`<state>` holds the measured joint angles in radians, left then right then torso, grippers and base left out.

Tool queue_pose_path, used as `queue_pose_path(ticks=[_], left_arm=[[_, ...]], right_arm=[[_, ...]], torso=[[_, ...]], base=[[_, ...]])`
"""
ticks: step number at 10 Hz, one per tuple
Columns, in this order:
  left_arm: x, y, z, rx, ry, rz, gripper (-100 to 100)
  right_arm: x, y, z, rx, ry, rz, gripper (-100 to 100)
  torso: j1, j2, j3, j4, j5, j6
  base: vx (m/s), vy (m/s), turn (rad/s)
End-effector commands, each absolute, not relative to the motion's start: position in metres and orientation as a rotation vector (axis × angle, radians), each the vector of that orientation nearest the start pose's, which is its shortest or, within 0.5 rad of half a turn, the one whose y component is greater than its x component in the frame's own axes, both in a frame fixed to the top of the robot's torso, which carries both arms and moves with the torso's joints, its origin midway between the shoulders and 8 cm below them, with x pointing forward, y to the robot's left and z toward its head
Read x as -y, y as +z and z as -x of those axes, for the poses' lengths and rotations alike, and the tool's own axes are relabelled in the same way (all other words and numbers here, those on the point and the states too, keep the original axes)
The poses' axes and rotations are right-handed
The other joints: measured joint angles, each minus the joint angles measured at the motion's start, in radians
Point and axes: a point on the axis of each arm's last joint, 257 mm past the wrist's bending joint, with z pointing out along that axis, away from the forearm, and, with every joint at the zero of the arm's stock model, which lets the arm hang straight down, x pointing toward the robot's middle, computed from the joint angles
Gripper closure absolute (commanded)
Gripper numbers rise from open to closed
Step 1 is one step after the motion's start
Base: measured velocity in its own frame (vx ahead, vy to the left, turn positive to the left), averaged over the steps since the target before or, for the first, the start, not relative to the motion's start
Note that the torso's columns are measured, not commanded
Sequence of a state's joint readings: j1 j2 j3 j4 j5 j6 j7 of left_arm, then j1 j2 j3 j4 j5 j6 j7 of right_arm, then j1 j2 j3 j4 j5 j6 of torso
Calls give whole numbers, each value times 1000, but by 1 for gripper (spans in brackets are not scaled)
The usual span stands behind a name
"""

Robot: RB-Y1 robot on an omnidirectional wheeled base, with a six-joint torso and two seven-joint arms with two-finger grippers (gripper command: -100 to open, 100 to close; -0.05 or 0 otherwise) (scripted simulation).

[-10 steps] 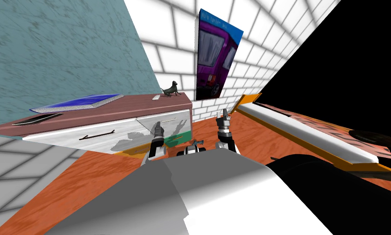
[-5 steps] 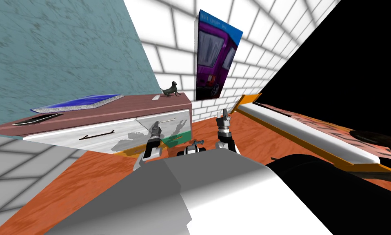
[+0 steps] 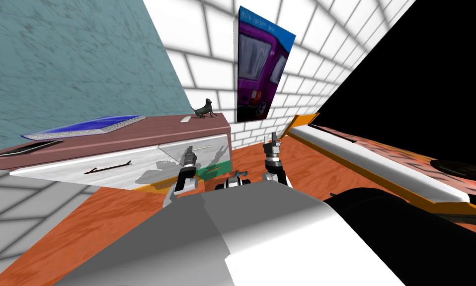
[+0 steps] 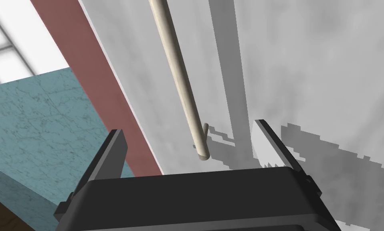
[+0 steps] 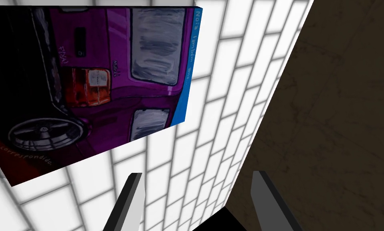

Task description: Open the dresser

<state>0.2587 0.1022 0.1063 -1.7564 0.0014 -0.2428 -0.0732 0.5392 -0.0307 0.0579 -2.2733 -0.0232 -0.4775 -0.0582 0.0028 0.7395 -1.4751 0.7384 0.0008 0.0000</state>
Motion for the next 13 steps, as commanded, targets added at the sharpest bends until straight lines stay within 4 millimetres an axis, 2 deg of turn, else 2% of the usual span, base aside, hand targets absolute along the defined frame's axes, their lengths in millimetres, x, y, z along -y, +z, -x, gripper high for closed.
queue_pose_path(ticks=[1, 4, 7, 8, 9, 11, 13], left_arm=[[-324, -186, -460, -1013, -1045, 1044, -100], [-314, -187, -460, -961, -1076, 1103, -100], [-317, -176, -461, -966, -1069, 1096, -100], [-317, -178, -460, -966, -1070, 1094, -100], [-315, -186, -460, -969, -1072, 1095, 100], [-316, -179, -457, -968, -1072, 1096, 100], [-315, -175, -455, -965, -1074, 1092, 100]], right_arm=[[265, 3, -348, -654, 1401, -737, 0], [265, 3, -348, -654, 1401, -737, 0], [265, 3, -348, -654, 1401, -737, 0], [265, 3, -348, -654, 1400, -737, 0], [265, 3, -348, -654, 1401, -737, 0], [265, 3, -348, -654, 1401, -737, 0], [265, 3, -349, -653, 1401, -737, 0]], torso=[[0, 0, 0, 0, 0, 0], [-3, -2, -1, 0, -1, 0], [-3, -4, -3, -1, -1, 0], [-2, -5, -3, -1, -1, 0], [-2, -1, -1, 0, -1, 0], [-4, 3, 2, 2, -2, 0], [-6, 9, 5, 3, -3, -1]], base=[[0, 0, 0], [0, 0, 0], [52, 5, -16], [28, 10, -11], [-46, 0, 29], [-69, -8, -1], [-197, -43, 1]])
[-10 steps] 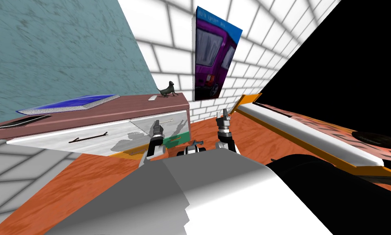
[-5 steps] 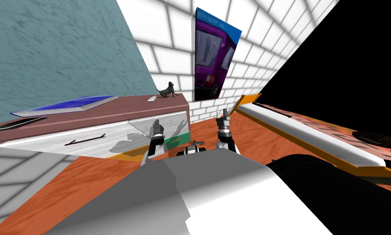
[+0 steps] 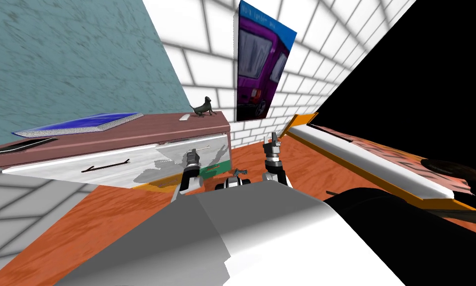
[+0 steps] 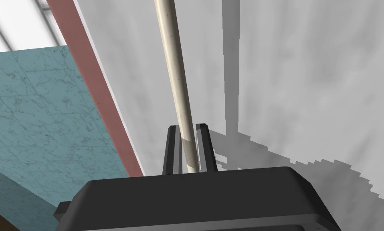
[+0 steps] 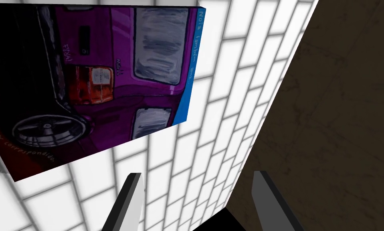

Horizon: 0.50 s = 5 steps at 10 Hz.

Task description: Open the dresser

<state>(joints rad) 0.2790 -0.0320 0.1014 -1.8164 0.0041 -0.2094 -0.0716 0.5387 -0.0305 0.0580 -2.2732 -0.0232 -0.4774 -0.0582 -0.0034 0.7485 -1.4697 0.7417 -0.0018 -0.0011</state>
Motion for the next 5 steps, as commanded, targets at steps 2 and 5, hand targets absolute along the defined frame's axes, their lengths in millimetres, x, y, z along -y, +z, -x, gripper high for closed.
queue_pose_path(ticks=[2, 5], left_arm=[[-315, -180, -453, -976, -1069, 1105, 100], [-314, -175, -447, -972, -1074, 1097, 100]], right_arm=[[265, 3, -349, -653, 1401, -737, 0], [265, 3, -348, -653, 1401, -737, 0]], torso=[[-1, -3, -3, 3, -3, 0], [0, -5, -3, 1, -1, 1]], base=[[-140, -49, 5], [-166, -43, 11]])
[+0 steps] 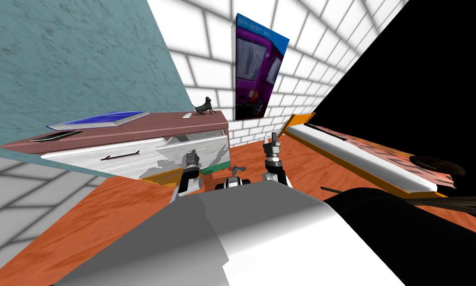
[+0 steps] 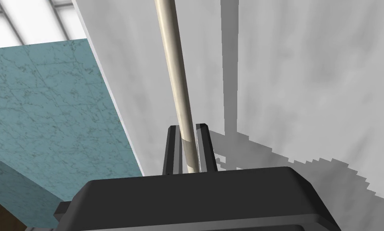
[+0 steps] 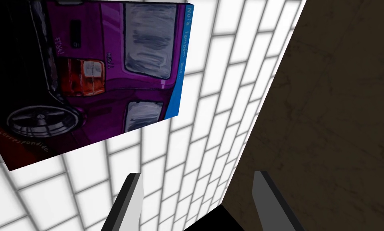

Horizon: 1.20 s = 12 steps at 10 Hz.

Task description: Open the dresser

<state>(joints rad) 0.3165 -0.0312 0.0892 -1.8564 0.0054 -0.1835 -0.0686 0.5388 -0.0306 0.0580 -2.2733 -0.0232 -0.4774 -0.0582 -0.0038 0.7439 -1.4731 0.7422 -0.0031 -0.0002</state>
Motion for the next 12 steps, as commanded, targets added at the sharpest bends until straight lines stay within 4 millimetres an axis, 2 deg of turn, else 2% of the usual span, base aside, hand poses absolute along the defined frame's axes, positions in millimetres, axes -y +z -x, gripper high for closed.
queue_pose_path(ticks=[1, 2, 3, 11, 12], left_arm=[[-313, -172, -445, -969, -1076, 1091, 100], [-315, -180, -446, -980, -1067, 1108, 100], [-318, -175, -442, -983, -1060, 1120, -100], [-322, -133, -428, -972, -1054, 1130, -100], [-323, -140, -429, -978, -1052, 1136, -100]], right_arm=[[265, 3, -349, -653, 1401, -737, 0], [265, 3, -349, -653, 1401, -737, 0], [265, 3, -348, -653, 1401, -737, 0], [265, 3, -348, -654, 1401, -737, 0], [265, 3, -348, -654, 1401, -737, 0]], torso=[[-2, 2, 1, 1, 0, 1], [-3, 1, 1, 1, -1, 2], [0, -6, -3, 0, -1, 1], [3, -5, -2, -3, 3, 0], [3, -3, -2, -1, 1, -1]], base=[[-218, -73, 17], [-102, -32, 9], [-15, -4, -23], [15, 5, -17], [6, 1, -4]])
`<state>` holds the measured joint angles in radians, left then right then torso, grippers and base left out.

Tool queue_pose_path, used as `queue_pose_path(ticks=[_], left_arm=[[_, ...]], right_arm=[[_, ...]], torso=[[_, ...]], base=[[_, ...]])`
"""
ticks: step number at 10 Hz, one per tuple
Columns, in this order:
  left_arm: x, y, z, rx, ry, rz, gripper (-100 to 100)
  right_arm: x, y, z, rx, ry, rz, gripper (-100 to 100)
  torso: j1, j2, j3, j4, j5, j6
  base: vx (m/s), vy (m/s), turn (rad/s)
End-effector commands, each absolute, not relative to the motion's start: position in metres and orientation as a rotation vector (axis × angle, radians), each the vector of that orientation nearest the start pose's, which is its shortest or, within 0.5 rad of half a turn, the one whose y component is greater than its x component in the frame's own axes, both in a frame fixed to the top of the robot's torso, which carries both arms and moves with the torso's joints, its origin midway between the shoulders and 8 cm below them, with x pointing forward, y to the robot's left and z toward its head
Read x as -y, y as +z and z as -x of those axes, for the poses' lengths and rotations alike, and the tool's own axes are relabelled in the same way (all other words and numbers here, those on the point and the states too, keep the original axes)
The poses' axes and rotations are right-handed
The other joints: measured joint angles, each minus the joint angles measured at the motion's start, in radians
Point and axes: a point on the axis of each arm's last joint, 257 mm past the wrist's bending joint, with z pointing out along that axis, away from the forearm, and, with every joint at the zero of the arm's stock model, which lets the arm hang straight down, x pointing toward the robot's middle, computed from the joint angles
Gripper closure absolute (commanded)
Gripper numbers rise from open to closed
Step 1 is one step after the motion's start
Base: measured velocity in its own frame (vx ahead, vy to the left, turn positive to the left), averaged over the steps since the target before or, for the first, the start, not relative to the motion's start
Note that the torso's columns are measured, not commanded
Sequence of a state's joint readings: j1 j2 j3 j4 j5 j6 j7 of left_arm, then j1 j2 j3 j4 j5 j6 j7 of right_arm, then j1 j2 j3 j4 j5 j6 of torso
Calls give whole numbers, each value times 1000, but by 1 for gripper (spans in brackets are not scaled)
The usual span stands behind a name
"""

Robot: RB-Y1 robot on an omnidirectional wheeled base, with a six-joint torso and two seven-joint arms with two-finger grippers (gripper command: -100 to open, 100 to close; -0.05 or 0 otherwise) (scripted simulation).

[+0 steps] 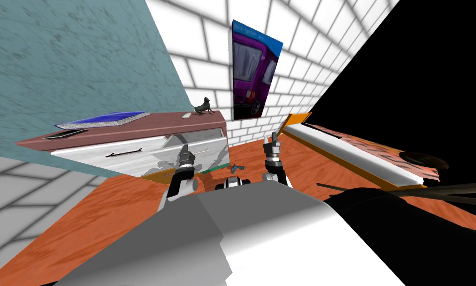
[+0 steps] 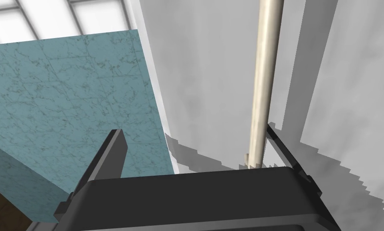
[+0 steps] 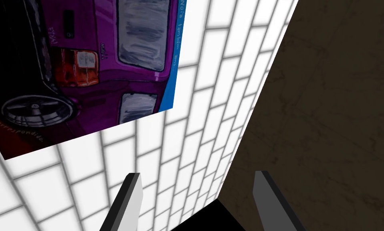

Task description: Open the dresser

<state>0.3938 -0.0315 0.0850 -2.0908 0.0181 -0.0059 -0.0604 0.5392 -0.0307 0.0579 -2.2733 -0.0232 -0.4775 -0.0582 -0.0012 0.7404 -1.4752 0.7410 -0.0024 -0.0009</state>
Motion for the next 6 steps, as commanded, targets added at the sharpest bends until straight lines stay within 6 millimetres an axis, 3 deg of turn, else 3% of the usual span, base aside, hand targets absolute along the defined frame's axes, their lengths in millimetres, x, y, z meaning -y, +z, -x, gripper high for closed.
queue_pose_path(ticks=[1, 6], left_arm=[[-323, -140, -429, -980, -1051, 1140, 0], [-323, -144, -429, -985, -1048, 1146, 0]], right_arm=[[265, 3, -348, -654, 1401, -737, 0], [265, 3, -348, -654, 1401, -737, 0]], torso=[[0, 0, 1, -1, 1, 0], [1, -2, -1, -3, 2, 1]], base=[[0, 0, 0], [0, 0, 0]])
